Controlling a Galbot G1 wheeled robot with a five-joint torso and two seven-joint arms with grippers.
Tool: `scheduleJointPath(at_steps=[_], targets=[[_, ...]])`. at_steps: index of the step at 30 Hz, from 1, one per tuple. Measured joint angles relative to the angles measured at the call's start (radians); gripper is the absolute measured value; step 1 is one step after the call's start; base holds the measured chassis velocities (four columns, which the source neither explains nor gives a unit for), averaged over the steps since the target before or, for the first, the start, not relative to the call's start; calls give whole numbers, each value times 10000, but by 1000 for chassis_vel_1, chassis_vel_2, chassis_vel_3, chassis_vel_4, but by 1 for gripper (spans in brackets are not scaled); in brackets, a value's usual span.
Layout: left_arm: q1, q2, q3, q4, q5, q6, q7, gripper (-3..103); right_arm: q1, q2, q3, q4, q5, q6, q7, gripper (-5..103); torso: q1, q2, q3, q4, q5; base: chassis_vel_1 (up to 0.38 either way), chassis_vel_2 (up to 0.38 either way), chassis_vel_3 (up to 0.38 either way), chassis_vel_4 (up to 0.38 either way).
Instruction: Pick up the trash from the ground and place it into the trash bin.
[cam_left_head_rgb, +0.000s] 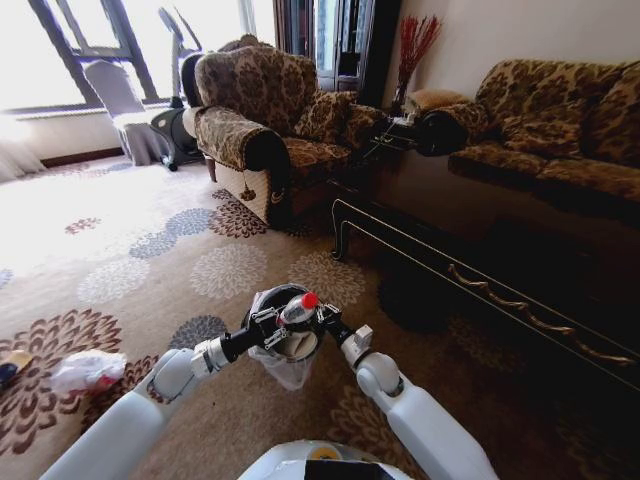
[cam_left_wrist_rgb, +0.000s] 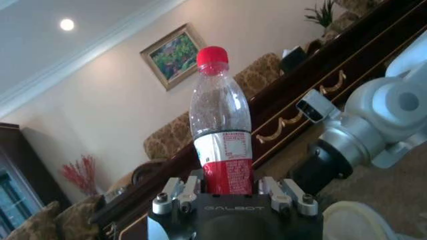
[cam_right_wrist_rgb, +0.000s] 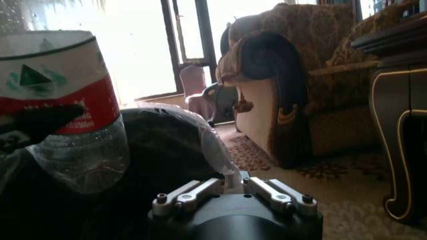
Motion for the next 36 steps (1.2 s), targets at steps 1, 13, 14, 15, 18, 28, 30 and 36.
scheduleJointPath(at_steps=[1, 13, 14, 15, 18, 28, 30, 36], targets=[[0, 0, 0, 0, 0, 0, 0, 38, 0, 0, 0, 0, 0, 0, 0, 0, 0, 0, 0, 0, 0, 0, 0, 0, 0], [188, 0, -336, -139, 231, -53, -74, 82, -73, -111, 210, 63, 103, -58, 1, 0, -1, 0, 0, -1, 0, 0, 0, 0, 0], [236, -10, -373, -142, 224, -87, -67, 87, -94, -114, 225, 69, 103, -58, 1, 0, -1, 0, 0, -1, 0, 0, 0, 0, 0], [236, -10, -373, -142, 224, -87, -67, 87, -94, -114, 225, 69, 103, -58, 1, 0, -1, 0, 0, -1, 0, 0, 0, 0, 0], [341, -42, -423, -141, 212, -168, -62, 100, -160, -114, 269, 111, 106, -58, 1, 0, -1, 0, 0, -1, 1, 0, 0, 0, 0], [646, -191, -828, -438, -367, -195, -172, 100, -407, -175, 448, 186, 134, -31, 2, 0, -1, 0, 0, -3, 1, 0, 0, 0, 0], [1038, -459, -1122, -707, -1116, 77, -800, 100, -565, -171, 591, 216, 118, 48, 1, 0, -1, 0, -1, -2, 3, 0, 0, 0, 0], [2043, -1631, -1504, -1346, -2594, 1582, -4686, 100, -975, -230, 1134, 369, 51, 262, 1, 0, -1, 1, -1, 0, 1, 0, 0, 0, 0]])
